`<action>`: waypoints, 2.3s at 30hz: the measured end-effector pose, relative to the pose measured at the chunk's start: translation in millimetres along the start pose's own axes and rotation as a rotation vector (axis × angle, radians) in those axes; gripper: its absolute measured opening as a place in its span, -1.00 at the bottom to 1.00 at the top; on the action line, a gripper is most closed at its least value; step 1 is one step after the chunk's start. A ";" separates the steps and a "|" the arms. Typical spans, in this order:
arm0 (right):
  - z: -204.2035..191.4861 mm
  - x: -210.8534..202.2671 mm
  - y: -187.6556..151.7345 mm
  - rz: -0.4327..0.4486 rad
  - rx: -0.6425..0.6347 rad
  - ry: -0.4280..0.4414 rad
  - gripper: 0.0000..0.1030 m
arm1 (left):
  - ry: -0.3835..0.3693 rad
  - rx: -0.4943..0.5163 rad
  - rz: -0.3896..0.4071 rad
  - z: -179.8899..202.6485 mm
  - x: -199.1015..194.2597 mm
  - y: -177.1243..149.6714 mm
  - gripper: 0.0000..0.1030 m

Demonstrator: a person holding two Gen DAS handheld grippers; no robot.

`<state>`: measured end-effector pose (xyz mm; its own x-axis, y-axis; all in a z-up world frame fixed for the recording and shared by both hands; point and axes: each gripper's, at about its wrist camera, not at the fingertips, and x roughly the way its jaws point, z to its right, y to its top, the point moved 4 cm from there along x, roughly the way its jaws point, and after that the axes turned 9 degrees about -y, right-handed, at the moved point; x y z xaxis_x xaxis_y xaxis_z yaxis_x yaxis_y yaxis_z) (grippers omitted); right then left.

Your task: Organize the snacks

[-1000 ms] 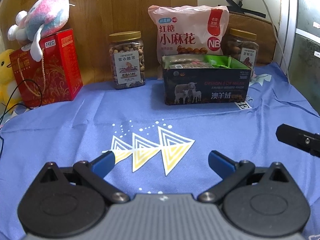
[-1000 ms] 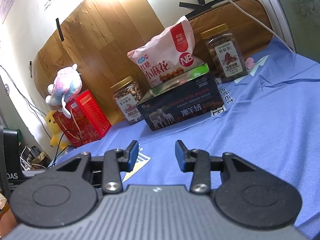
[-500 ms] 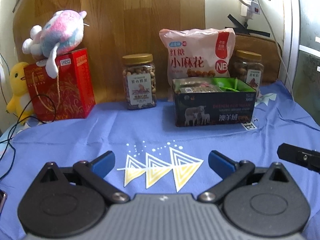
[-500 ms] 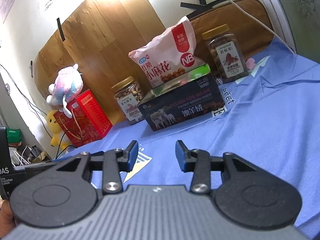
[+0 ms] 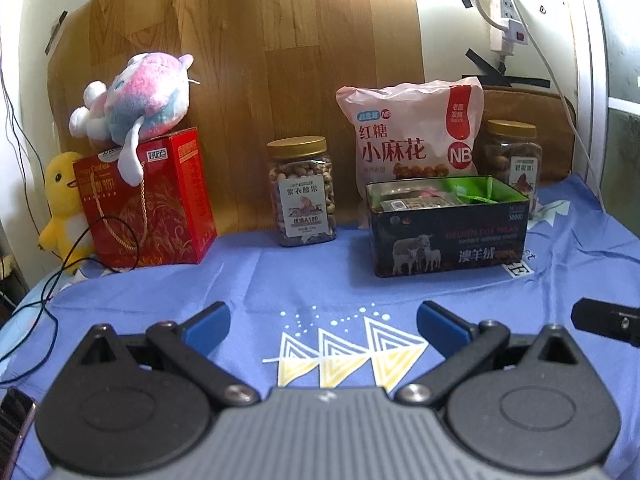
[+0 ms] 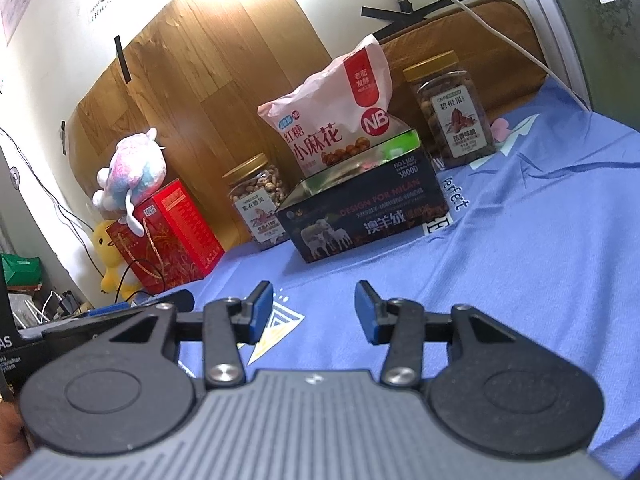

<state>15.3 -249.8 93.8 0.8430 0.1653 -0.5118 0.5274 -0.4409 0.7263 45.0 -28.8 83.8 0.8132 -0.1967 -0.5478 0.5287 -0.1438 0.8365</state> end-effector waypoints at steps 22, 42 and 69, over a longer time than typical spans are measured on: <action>0.5 -1.9 -0.7 0.001 -0.003 0.000 -0.06 | -0.012 0.006 -0.127 3.4 17.6 -13.5 1.00; 1.2 -0.5 -1.5 -0.001 -0.003 0.000 -0.06 | 0.014 0.038 -0.153 4.8 22.8 -17.3 1.00; 5.0 3.0 -6.2 -0.007 0.002 -0.001 -0.05 | 0.012 0.038 -0.166 7.0 25.6 -20.4 1.00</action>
<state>14.0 -251.0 85.5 0.8394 0.1670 -0.5172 0.5327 -0.4418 0.7218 53.3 -37.6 52.6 0.7185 -0.1560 -0.6779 0.6465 -0.2098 0.7335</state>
